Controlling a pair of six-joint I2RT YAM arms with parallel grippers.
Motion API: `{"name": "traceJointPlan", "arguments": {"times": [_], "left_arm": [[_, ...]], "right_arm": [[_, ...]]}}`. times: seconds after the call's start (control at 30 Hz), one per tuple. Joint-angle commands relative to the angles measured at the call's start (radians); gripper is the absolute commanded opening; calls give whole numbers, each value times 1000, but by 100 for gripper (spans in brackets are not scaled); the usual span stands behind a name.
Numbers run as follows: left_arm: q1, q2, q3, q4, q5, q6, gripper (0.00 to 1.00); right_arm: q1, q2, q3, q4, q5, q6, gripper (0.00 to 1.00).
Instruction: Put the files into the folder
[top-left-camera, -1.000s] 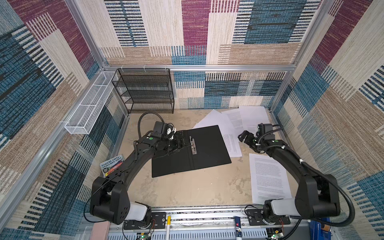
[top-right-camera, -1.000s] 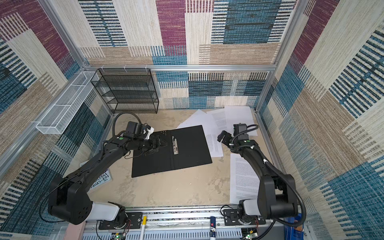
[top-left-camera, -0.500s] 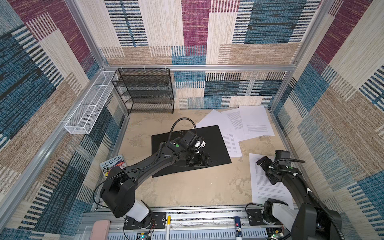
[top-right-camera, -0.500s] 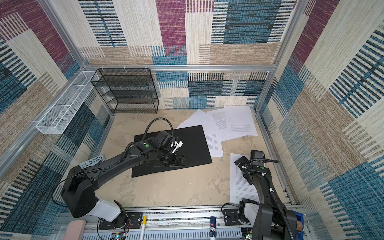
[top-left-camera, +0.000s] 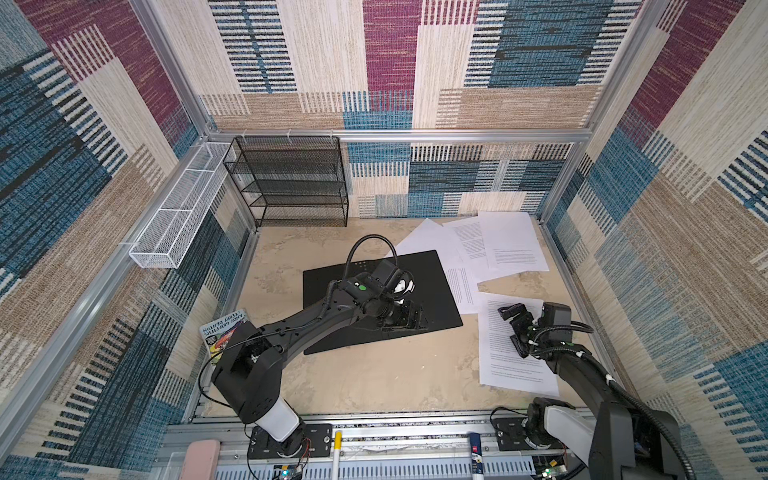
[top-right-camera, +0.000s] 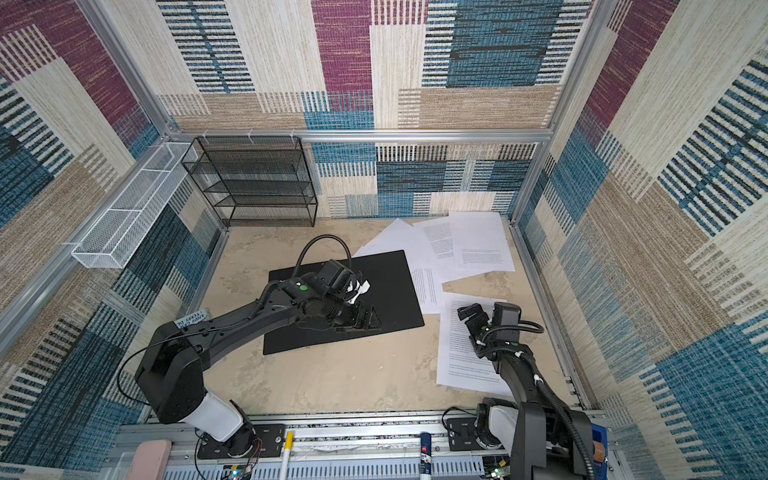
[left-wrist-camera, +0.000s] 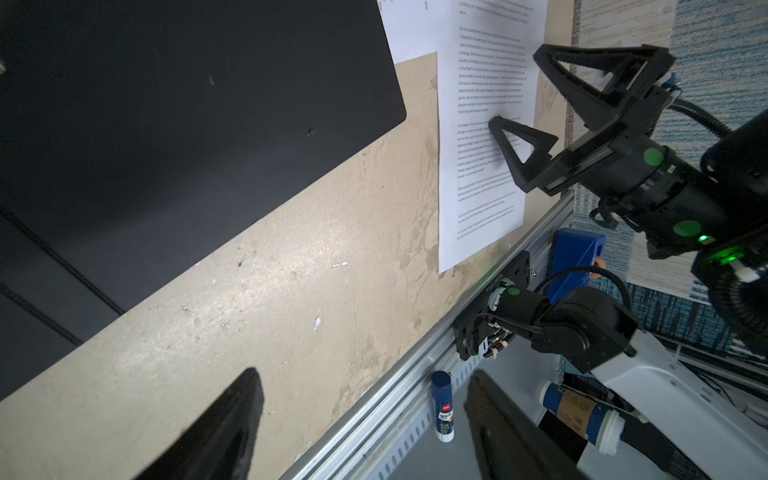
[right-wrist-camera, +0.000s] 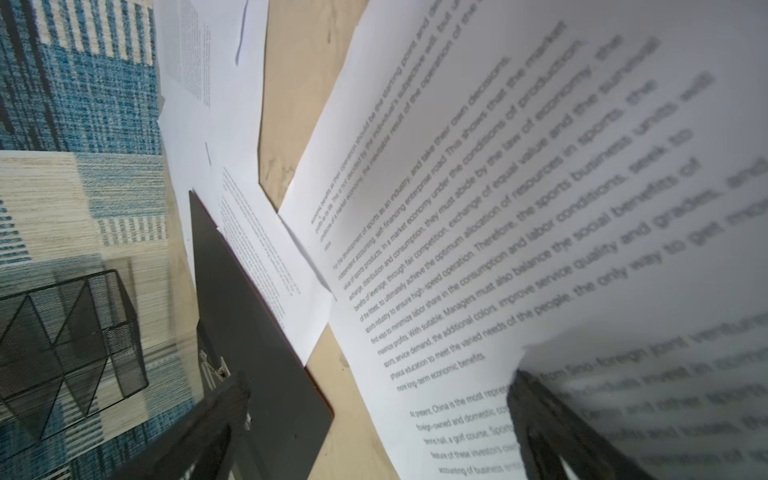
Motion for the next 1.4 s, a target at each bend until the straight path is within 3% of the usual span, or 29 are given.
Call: {"name": "traceJointPlan", "arguments": {"times": [0.0, 0.3, 0.47, 0.57, 0.73, 0.87, 1.03, 1.37], "left_arm": [[0, 17, 27, 13, -3, -20, 77], [-4, 127, 151, 14, 26, -31, 77], [-42, 222, 248, 13, 58, -31, 76], [-90, 298, 316, 14, 73, -35, 76], [-171, 433, 440, 14, 95, -48, 76], [-226, 545, 538, 13, 113, -56, 75], [-263, 647, 614, 12, 150, -70, 75], [-268, 704, 600, 12, 117, -74, 75]], "right_arm": [[53, 54, 0, 36, -19, 130, 100], [155, 236, 139, 110, -23, 141, 100], [149, 251, 315, -85, 34, -94, 100], [61, 279, 375, -191, -25, -246, 100], [-142, 226, 329, -276, -115, -413, 100], [-186, 121, 270, -335, -30, -421, 100], [-251, 67, 165, -347, -39, -422, 100], [-253, 41, 124, -333, 37, -349, 100]]}}
